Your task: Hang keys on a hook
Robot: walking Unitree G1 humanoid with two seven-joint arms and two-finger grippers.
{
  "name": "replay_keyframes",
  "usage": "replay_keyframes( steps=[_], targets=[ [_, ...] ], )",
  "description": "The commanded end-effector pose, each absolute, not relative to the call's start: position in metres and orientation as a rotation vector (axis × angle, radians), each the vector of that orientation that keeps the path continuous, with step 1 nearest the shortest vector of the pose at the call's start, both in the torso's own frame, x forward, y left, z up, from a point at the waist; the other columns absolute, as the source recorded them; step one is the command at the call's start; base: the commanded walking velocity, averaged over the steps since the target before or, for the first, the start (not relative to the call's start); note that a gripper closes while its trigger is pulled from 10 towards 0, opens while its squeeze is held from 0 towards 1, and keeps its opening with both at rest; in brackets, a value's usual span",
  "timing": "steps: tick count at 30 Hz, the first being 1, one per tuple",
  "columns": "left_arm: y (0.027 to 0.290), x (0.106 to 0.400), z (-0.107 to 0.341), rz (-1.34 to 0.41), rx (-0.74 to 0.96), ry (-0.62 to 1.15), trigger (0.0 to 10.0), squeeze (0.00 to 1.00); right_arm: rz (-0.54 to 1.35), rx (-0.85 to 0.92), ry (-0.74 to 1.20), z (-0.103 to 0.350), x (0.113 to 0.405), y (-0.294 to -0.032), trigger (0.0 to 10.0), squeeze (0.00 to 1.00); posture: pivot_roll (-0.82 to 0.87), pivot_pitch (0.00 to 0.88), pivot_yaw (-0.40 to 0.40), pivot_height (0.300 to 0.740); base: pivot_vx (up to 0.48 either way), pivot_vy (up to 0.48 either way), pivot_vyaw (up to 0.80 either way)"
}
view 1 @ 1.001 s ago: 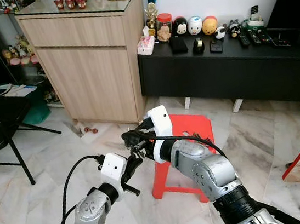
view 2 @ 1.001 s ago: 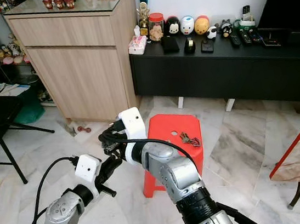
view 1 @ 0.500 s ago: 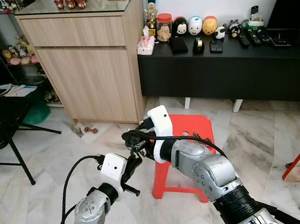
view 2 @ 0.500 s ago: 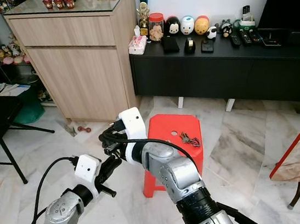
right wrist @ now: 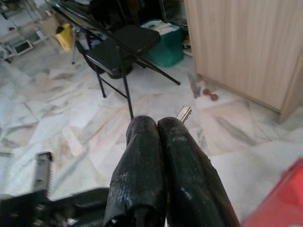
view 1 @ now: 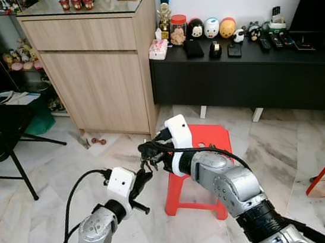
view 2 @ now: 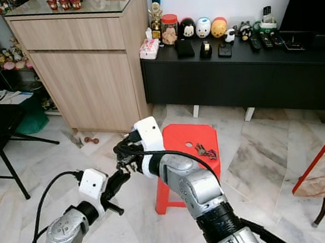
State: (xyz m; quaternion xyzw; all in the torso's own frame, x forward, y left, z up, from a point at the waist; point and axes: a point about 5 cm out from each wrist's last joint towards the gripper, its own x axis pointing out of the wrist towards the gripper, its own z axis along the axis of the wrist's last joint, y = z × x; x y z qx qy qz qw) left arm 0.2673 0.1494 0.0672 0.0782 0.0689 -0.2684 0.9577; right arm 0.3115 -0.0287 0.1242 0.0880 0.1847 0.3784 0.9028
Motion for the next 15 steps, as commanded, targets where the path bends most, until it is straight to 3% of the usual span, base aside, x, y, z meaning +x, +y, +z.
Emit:
replay_keyframes(
  steps=[1,4,15],
  targets=[
    [0.152,0.263,0.064,-0.552,0.178,0.166,0.0,0.0,0.727,0.157,0.35,0.129,0.32,-0.042,10.0,0.0,0.0,0.0,-0.076,0.74,0.0,0.0,0.0],
    [0.153,0.262,0.063,-0.559,0.182,0.172,0.0,0.0,0.682,0.124,0.354,0.127,0.327,-0.059,10.0,0.0,0.0,0.0,-0.076,0.74,0.0,0.0,0.0],
    [0.153,0.261,0.064,-0.581,0.189,0.177,0.0,0.0,0.628,0.079,0.367,0.122,0.333,-0.08,10.0,0.0,0.0,0.0,-0.071,0.74,0.0,0.0,0.0]
  ],
)
